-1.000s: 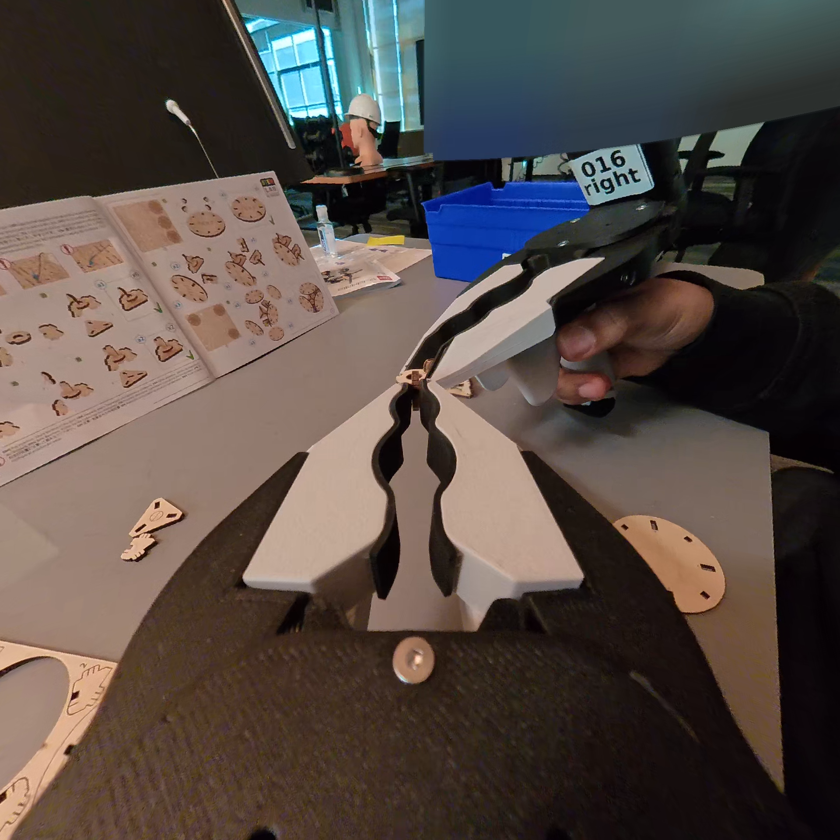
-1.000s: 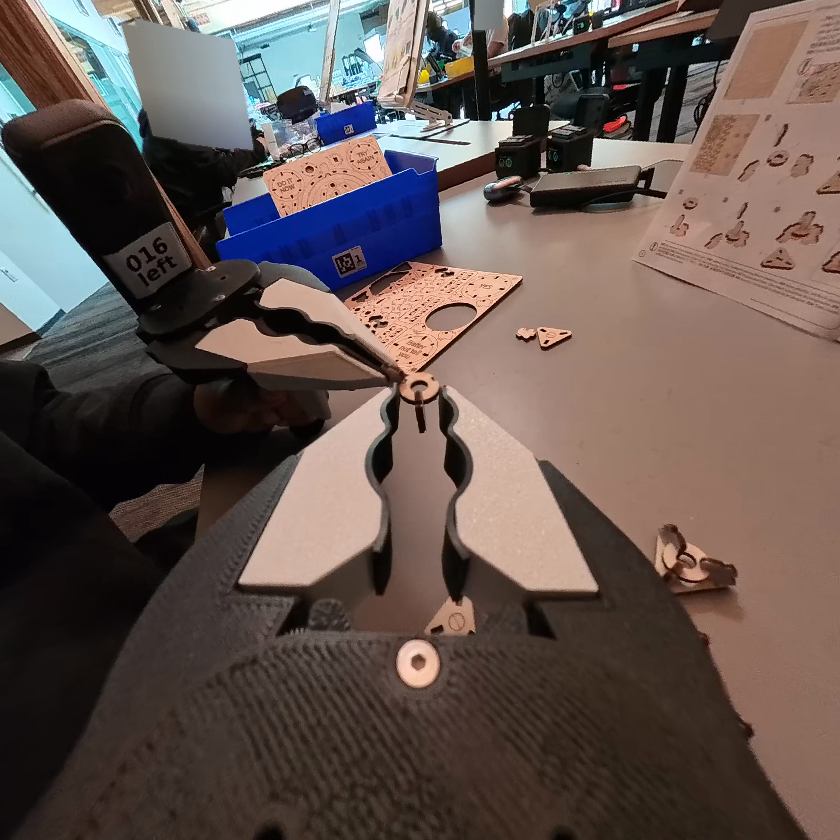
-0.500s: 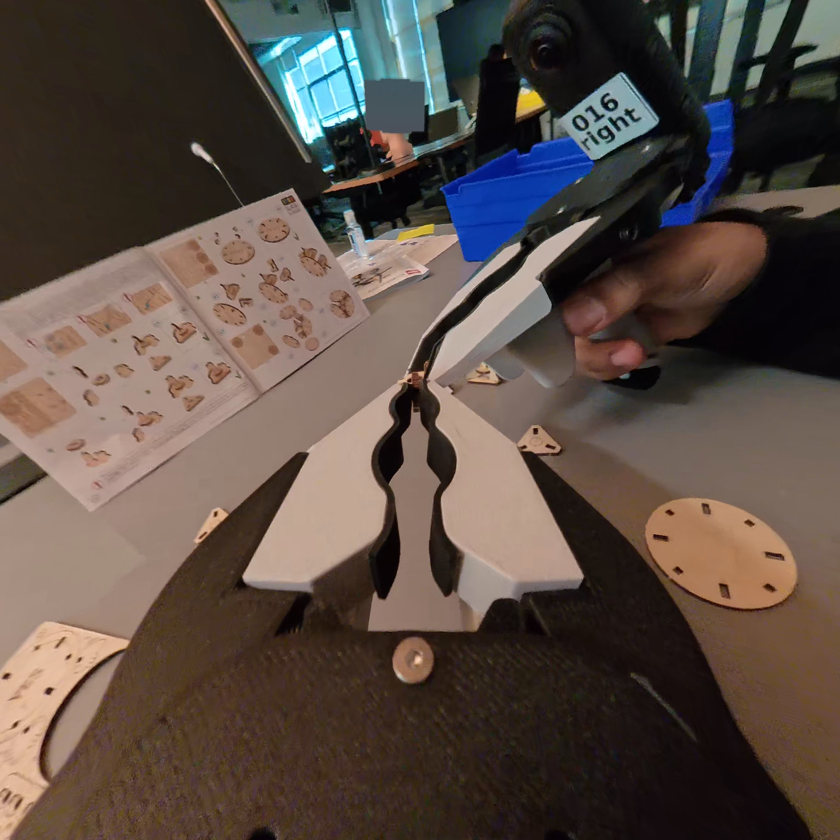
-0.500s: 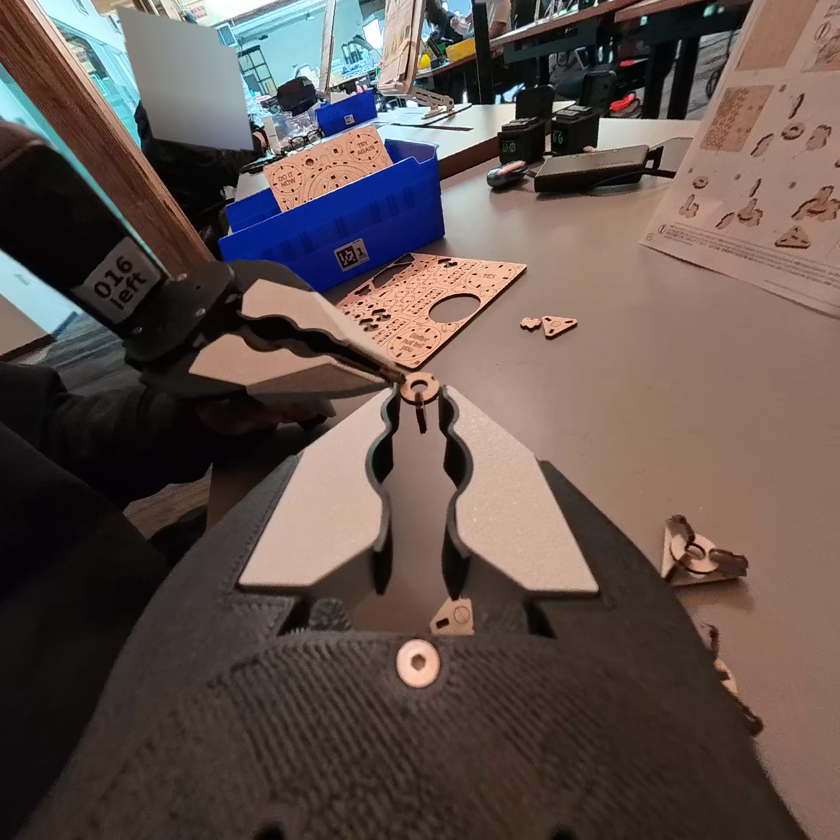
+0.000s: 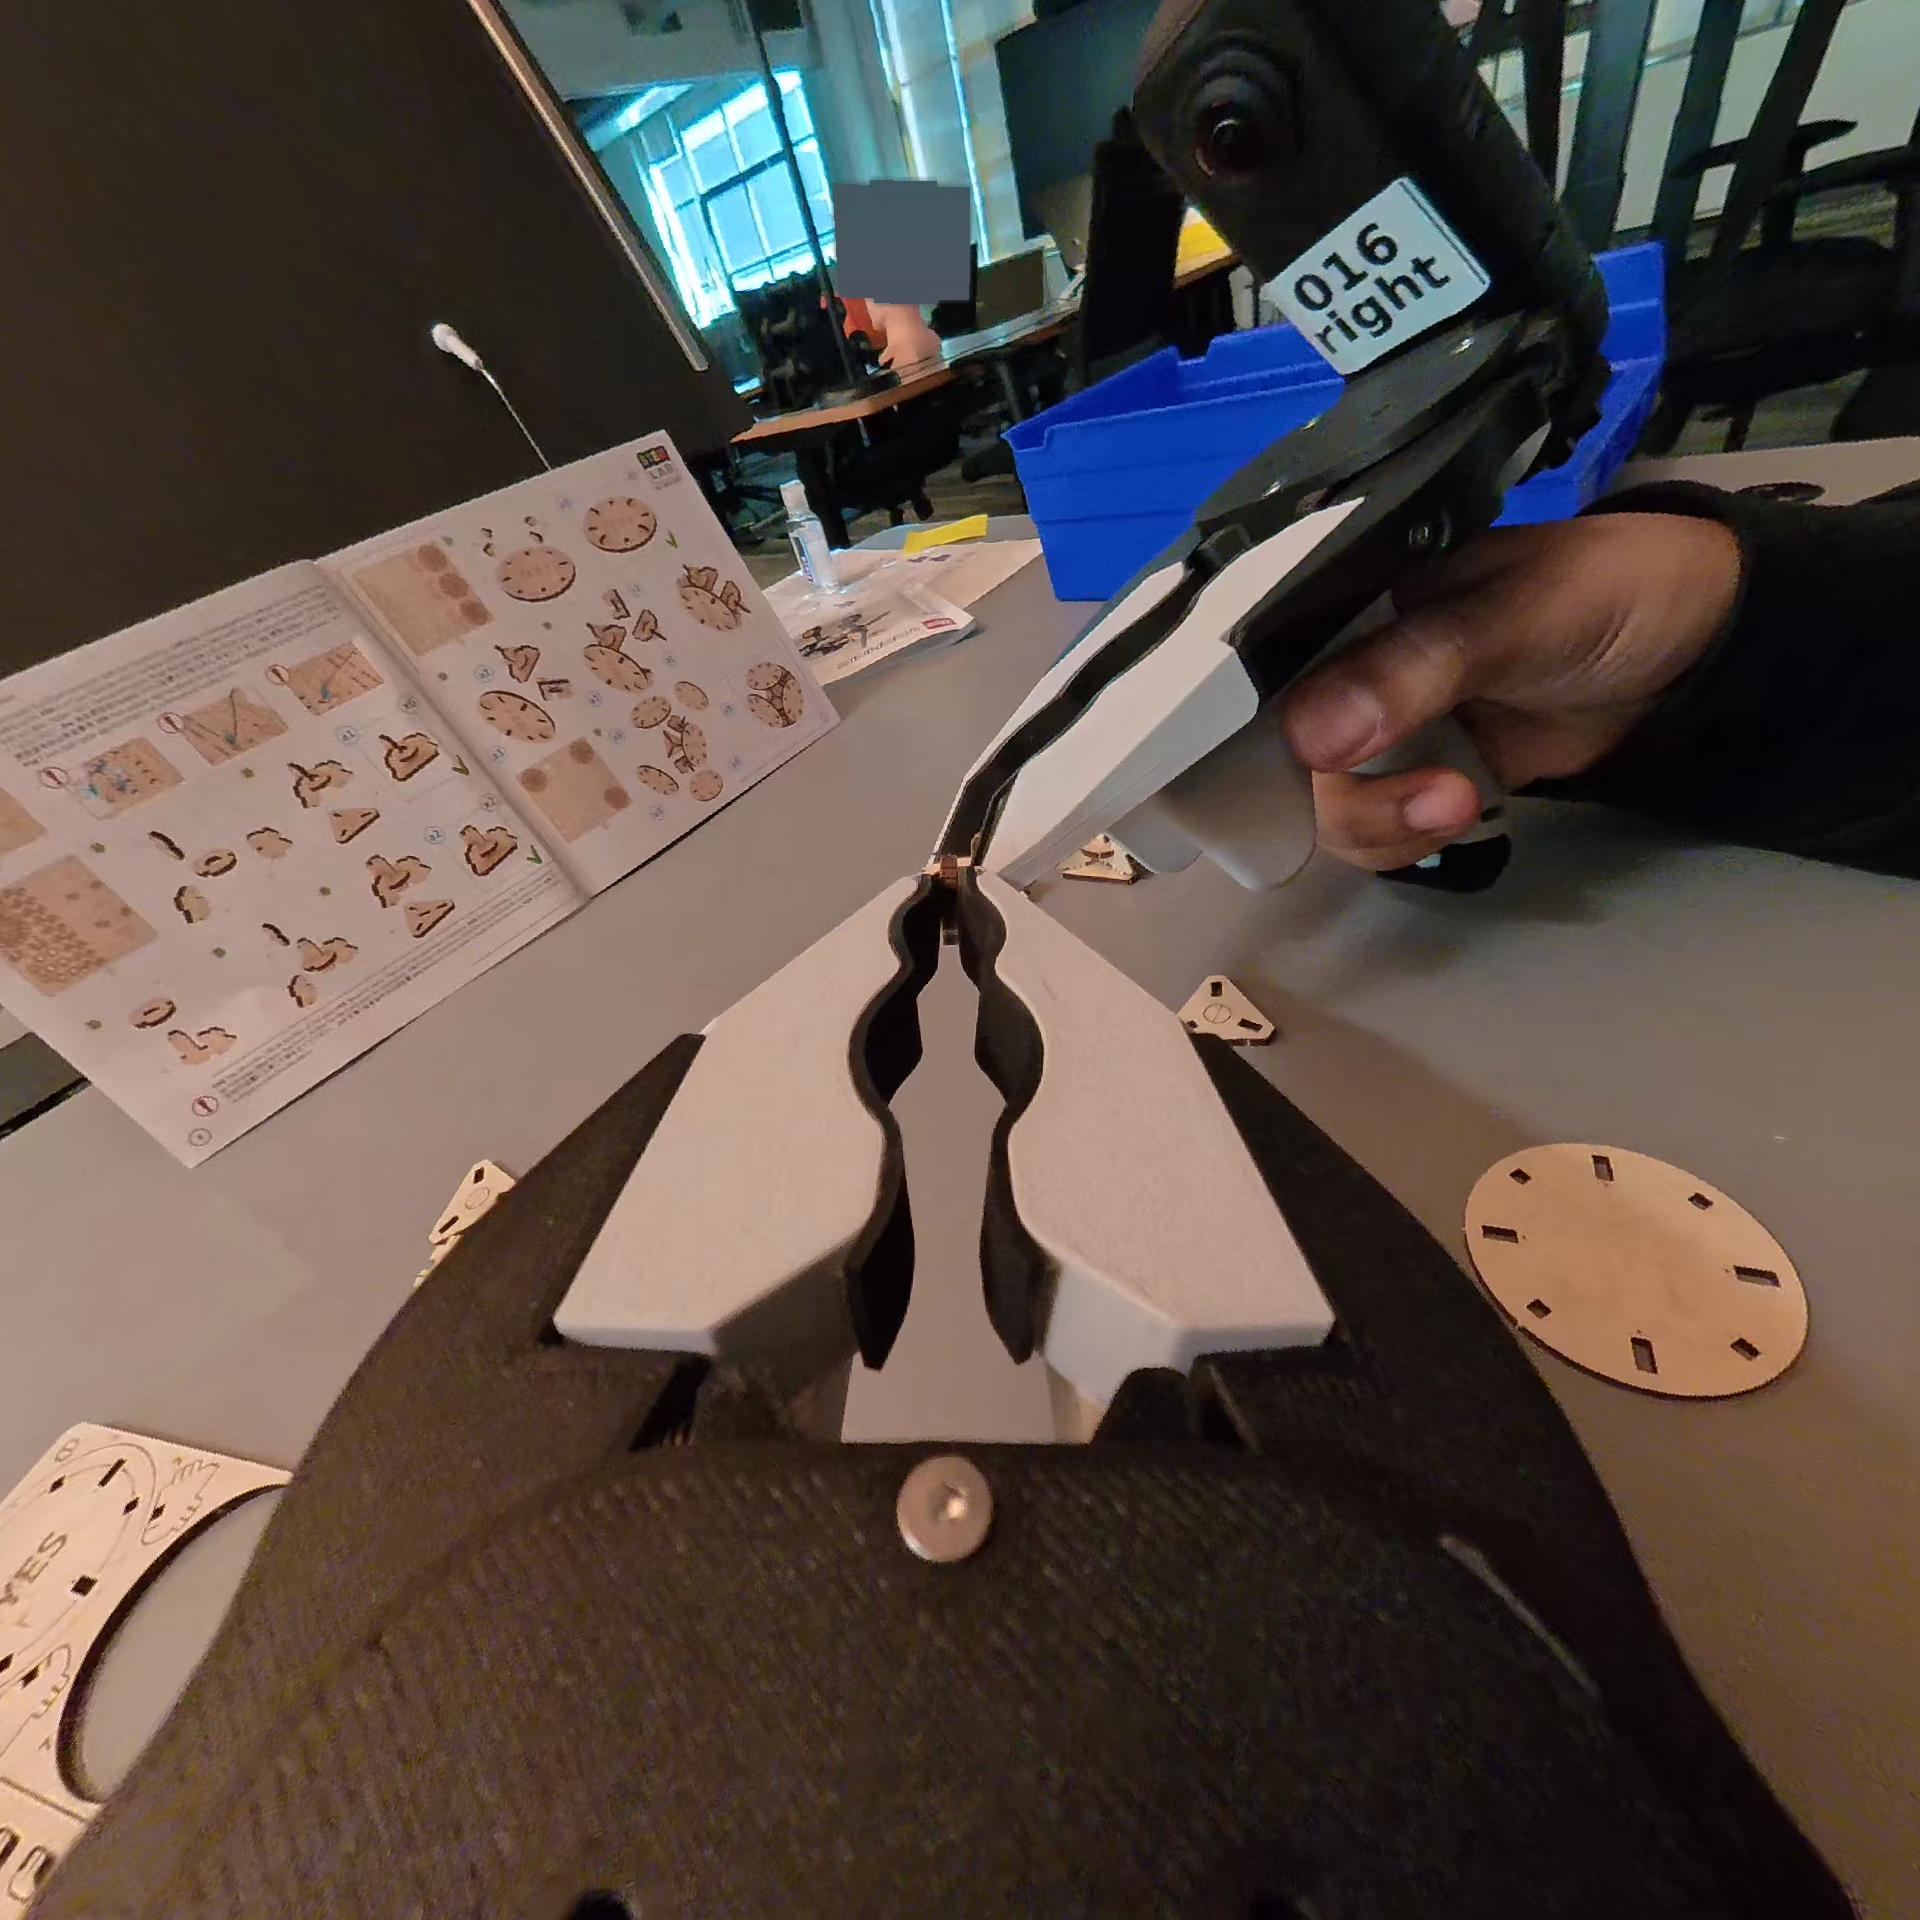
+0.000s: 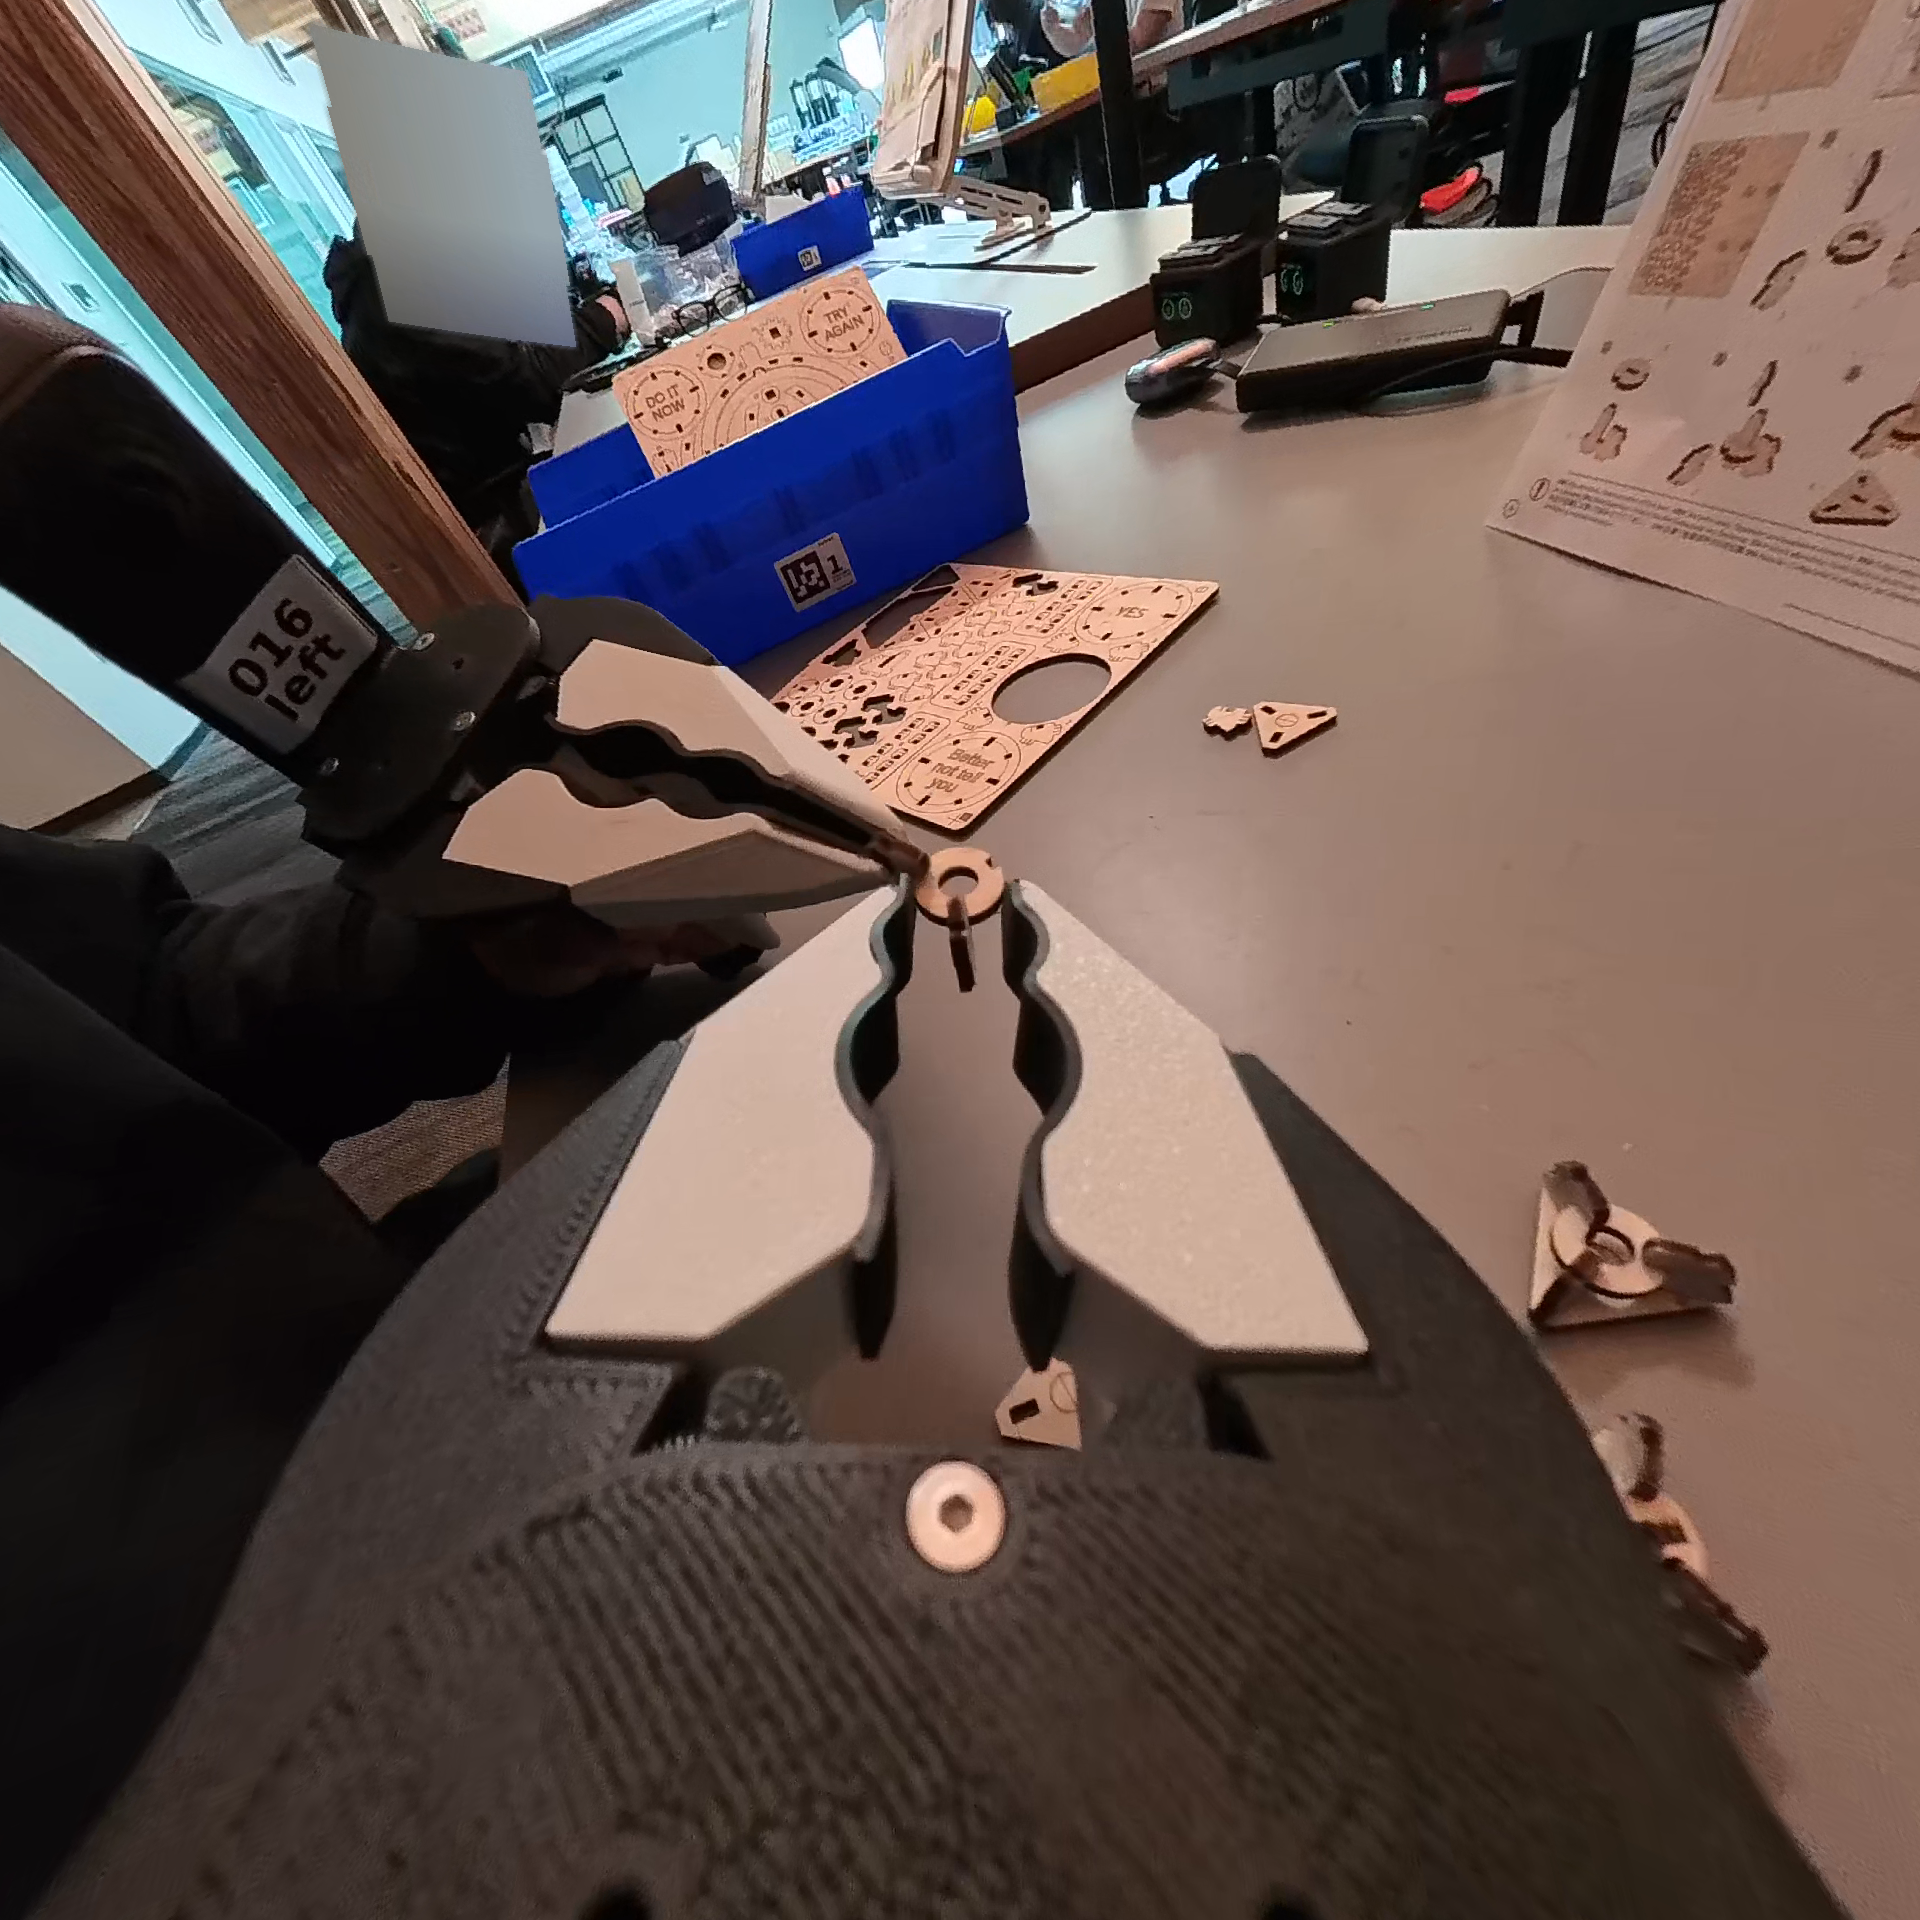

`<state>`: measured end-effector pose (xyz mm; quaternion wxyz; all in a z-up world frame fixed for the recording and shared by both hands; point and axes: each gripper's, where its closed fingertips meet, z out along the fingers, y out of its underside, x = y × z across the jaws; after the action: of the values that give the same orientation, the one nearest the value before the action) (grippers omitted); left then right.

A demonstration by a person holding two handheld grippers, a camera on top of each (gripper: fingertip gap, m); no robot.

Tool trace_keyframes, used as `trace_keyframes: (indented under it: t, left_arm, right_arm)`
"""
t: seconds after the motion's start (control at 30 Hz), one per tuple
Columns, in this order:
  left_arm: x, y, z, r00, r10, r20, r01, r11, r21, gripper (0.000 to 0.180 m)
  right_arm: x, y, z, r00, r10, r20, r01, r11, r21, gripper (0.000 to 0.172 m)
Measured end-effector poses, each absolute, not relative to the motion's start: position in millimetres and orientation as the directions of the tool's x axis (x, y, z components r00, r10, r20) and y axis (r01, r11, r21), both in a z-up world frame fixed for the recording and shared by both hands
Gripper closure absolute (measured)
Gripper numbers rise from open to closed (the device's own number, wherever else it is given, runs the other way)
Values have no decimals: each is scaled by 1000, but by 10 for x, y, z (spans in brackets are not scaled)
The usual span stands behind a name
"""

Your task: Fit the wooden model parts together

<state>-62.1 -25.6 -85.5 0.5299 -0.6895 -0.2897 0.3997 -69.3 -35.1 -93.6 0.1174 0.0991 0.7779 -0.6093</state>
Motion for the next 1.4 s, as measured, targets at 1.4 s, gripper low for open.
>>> trace_keyframes:
  t: [1.4]
  left_arm:
    - [-583, -291, -752, 588, 808, -28, 20, -49, -999, 179]
  right_arm:
    - [-605, -344, -861, -945, -63, -322, 305, 197, -932, 152]
